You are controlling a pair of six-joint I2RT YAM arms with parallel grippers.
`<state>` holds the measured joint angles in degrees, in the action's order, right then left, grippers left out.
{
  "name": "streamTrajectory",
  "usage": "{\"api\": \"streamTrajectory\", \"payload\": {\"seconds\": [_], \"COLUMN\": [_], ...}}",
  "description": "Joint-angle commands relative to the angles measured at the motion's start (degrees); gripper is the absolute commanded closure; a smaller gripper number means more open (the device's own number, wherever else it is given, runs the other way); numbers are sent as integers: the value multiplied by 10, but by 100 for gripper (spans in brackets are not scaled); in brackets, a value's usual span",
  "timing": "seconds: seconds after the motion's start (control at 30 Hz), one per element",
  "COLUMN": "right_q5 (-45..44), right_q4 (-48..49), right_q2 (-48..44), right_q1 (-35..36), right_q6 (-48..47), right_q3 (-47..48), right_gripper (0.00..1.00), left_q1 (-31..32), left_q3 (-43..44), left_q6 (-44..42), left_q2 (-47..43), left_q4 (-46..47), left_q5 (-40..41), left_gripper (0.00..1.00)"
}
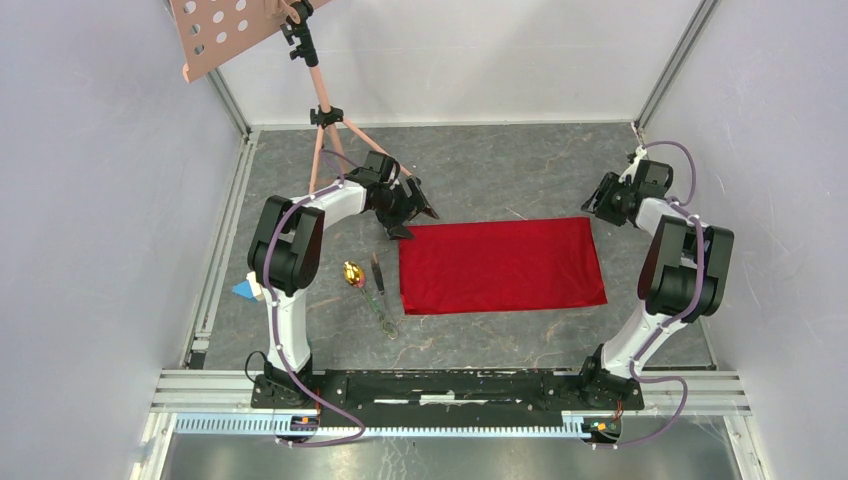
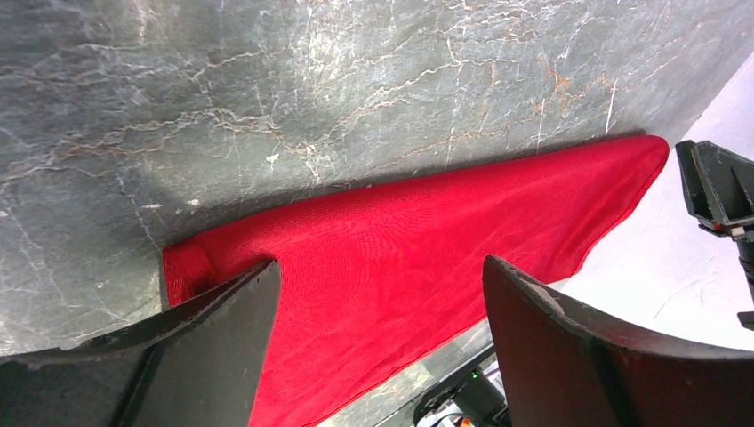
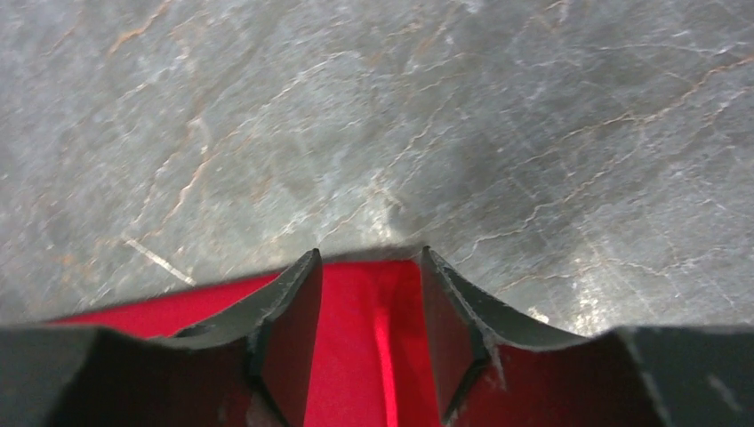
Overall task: Fold the napkin into a case and place the utensils inside
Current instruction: Smooth out the rectangle-folded napkin at the center of the board.
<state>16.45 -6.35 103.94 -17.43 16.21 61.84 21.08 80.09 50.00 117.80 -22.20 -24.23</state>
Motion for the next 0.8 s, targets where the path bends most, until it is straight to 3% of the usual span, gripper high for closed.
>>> {"api": "streamTrajectory", "payload": {"seconds": [0.0,0.07,0.23,0.37,0.77], "right_q5": [92,101,98,82,47], "right_q4": [-15,-15,-16,-30,-30], "right_q2": [-47,-47,-42,-36,-39], "right_q1": [-11,-11,-12,-11,-13], "right_q6": [14,2,-6,-19,-30], "right_q3": [-9,-21,-31,-22,-27], "right_gripper": [47,47,58,53,53], "left_q1": [-3,-3,-3,-3,-3], "left_q3": [5,2,2,-2,-8], "left_q6": [-42,-42,-43,-44,-45], "left_q2": [27,27,30,31,28], "left_q4": [-10,-7,-4,-2,2], "left_q5": [11,11,7,7,6], "left_gripper": [9,9,9,9,9]}}
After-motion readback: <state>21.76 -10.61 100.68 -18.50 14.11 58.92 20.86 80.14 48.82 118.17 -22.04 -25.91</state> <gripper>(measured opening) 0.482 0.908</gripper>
